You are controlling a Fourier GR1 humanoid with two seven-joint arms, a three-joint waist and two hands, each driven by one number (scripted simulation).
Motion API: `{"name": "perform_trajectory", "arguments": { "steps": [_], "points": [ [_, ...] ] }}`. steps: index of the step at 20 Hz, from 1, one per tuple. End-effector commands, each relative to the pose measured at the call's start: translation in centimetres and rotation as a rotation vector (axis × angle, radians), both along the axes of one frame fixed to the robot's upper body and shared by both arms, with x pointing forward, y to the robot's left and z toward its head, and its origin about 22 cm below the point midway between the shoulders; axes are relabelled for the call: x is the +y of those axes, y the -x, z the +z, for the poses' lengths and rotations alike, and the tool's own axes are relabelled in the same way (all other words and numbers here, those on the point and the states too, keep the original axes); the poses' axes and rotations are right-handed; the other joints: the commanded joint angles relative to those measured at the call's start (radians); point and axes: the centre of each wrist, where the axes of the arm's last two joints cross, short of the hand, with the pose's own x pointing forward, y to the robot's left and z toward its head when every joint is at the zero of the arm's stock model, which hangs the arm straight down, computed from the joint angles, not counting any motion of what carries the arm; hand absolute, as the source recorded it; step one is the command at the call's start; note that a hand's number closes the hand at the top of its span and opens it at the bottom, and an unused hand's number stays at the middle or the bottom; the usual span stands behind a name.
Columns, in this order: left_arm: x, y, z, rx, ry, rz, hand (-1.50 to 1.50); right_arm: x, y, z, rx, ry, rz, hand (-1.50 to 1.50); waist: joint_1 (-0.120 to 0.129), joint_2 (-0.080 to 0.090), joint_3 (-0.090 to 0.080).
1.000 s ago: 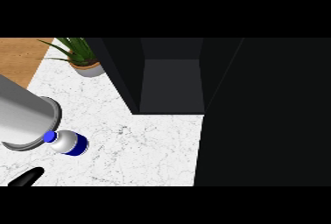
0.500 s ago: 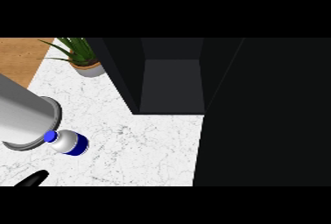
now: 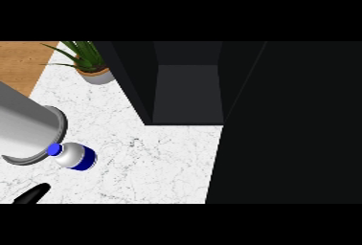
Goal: Pick up the bottled water, place it into the cabinet and close the cabinet
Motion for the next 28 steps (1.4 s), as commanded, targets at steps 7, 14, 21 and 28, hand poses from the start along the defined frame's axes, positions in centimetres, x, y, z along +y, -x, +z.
{"name": "perform_trajectory", "arguments": {
  "steps": [7,14,21,28],
  "points": [
    [1.6,-1.4,-1.2,-0.011,-0.049,0.012,-1.5,-1.5,1.8,1.4,-0.063,0.061,-0.067,-1.5,-0.003,0.003,0.0],
    [1.7,-2.7,-4.7,0.021,-0.05,0.042,-1.5,-0.8,1.9,1.8,-0.077,0.078,-0.074,-1.5,-0.003,0.002,-0.001],
    [3.5,-3.7,-7.6,0.062,-0.036,0.058,-1.5,0.1,1.9,2.2,-0.07,0.056,-0.067,-1.5,-0.003,0.003,-0.001],
    [4.4,-5.2,-13.1,0.1,-0.005,0.035,-1.5,-1.0,2.2,1.9,-0.059,0.078,-0.064,-1.5,-0.01,0.004,-0.001]
  ]
}}
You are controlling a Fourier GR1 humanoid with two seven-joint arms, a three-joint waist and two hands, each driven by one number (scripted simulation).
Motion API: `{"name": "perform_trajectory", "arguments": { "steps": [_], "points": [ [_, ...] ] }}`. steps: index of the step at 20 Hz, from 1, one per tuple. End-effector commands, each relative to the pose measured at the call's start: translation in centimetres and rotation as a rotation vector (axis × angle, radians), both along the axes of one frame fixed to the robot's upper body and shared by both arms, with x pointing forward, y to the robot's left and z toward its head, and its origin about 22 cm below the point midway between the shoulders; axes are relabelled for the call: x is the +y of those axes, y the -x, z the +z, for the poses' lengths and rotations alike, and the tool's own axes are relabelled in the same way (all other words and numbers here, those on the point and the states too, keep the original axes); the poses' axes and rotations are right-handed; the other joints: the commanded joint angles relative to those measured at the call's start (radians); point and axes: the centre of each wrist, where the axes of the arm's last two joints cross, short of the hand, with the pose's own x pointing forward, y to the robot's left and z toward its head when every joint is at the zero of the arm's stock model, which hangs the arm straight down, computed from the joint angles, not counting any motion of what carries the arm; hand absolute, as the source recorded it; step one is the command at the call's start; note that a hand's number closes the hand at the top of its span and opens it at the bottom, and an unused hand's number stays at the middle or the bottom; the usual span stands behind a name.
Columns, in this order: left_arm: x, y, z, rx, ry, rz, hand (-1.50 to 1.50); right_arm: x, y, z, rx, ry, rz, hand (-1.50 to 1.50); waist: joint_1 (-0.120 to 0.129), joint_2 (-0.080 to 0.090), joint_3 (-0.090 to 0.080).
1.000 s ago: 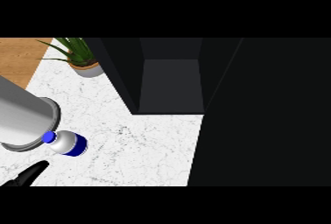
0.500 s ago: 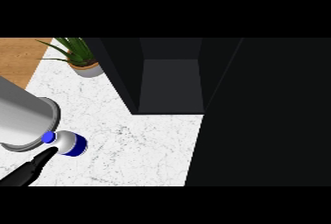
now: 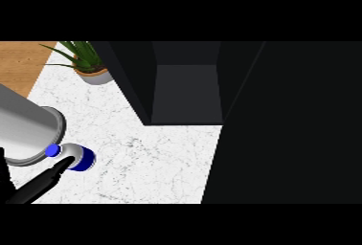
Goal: Pick up the bottled water, place it into the cabinet and close the cabinet
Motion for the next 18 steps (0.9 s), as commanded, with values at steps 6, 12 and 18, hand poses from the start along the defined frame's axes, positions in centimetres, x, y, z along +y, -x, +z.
{"name": "perform_trajectory", "arguments": {
  "steps": [6,12,18],
  "points": [
    [1.2,-2.7,-5.9,0.033,0.0,-0.024,-1.5,-0.5,2.2,1.7,-0.068,0.017,-0.066,-1.5,-0.006,0.001,-0.001],
    [0.1,-2.7,-9.6,0.029,0.035,-0.037,-1.5,-1.5,2.6,1.7,-0.085,0.048,-0.051,-1.5,-0.008,0.001,0.0],
    [1.0,-3.1,-11.0,0.023,0.046,-0.053,-1.5,-1.3,1.8,1.1,-0.058,0.043,-0.064,-1.5,0.0,0.002,0.001]
  ]
}}
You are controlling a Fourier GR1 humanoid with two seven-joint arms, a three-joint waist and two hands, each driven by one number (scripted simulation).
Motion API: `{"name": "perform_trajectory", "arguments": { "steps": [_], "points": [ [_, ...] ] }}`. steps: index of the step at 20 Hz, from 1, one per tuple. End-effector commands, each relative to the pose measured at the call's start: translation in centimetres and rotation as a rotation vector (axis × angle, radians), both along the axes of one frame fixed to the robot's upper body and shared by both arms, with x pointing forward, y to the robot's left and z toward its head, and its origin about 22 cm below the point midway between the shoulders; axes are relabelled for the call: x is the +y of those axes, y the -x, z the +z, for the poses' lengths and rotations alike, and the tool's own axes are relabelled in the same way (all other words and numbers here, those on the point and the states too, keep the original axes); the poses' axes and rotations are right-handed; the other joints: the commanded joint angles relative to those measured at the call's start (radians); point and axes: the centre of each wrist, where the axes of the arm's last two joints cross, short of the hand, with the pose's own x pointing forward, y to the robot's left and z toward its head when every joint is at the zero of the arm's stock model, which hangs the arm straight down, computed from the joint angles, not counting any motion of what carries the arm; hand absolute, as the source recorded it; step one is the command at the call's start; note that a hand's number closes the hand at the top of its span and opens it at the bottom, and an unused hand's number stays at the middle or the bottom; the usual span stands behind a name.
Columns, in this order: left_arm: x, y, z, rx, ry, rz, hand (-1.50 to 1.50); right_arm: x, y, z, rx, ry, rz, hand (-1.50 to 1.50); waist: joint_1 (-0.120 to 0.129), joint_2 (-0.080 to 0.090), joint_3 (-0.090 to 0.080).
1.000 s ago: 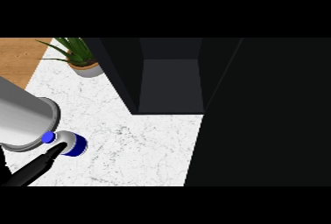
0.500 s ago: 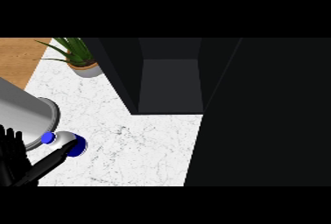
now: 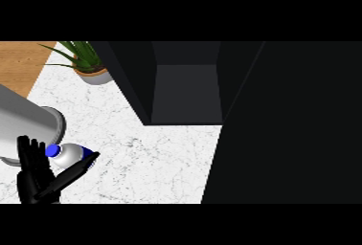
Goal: Pick up the bottled water, place it into the cabinet and close the cabinet
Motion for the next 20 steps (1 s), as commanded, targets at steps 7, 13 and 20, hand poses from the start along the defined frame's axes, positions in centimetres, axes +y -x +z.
{"name": "perform_trajectory", "arguments": {
  "steps": [7,13,20],
  "points": [
    [0.0,-0.7,-4.1,0.011,0.004,0.025,-1.5,0.0,0.8,1.9,-0.074,0.02,-0.034,-1.5,0.004,0.001,0.0],
    [-1.1,-1.2,-6.6,0.013,0.001,0.051,-1.5,-0.3,1.9,1.9,-0.083,0.024,-0.039,-1.5,-0.002,0.0,0.0],
    [-1.4,0.0,-8.7,0.01,0.038,0.07,-1.5,-0.2,2.4,1.8,-0.078,0.046,-0.023,-1.5,-0.001,-0.001,0.0]
  ]
}}
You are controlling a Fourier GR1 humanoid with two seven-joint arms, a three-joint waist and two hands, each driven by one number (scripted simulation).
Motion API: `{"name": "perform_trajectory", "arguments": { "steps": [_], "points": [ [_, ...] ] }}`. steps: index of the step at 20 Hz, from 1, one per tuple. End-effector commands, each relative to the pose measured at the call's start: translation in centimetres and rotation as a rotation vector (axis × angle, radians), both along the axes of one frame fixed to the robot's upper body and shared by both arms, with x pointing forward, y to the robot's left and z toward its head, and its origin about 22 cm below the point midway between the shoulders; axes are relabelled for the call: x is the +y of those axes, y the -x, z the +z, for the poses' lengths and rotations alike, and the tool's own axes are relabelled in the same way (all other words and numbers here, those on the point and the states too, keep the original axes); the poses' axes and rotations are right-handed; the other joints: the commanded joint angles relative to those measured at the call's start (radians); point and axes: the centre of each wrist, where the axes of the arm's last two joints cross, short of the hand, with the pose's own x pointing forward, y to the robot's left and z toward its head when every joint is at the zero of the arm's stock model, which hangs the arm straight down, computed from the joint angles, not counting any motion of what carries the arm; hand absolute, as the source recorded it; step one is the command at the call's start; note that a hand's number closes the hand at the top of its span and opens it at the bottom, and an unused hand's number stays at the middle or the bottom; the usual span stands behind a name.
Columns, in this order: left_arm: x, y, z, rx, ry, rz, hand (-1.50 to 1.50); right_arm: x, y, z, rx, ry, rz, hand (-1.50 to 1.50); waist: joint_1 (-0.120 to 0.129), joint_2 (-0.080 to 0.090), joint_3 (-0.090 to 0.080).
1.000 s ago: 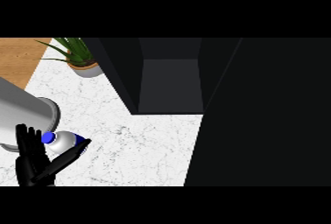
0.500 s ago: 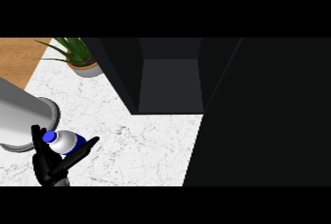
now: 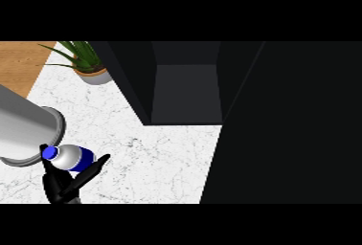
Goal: Pick up the bottled water, place it into the cabinet and close the cabinet
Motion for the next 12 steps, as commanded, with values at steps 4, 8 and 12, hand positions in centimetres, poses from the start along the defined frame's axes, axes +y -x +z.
{"name": "perform_trajectory", "arguments": {
  "steps": [4,8,12],
  "points": [
    [-0.7,-0.8,-1.8,-0.059,0.029,-0.005,-1.5,-1.4,2.1,2.5,-0.047,0.01,-0.036,-1.5,-0.003,0.001,0.0],
    [-0.4,0.7,-2.4,-0.081,0.04,-0.003,-1.5,-0.9,1.9,1.8,-0.07,0.013,-0.048,-1.5,0.0,-0.001,0.0],
    [0.1,0.1,-2.9,-0.129,0.087,-0.023,1.5,-2.1,1.1,1.4,-0.055,0.028,-0.03,-1.5,0.0,0.002,0.001]
  ]
}}
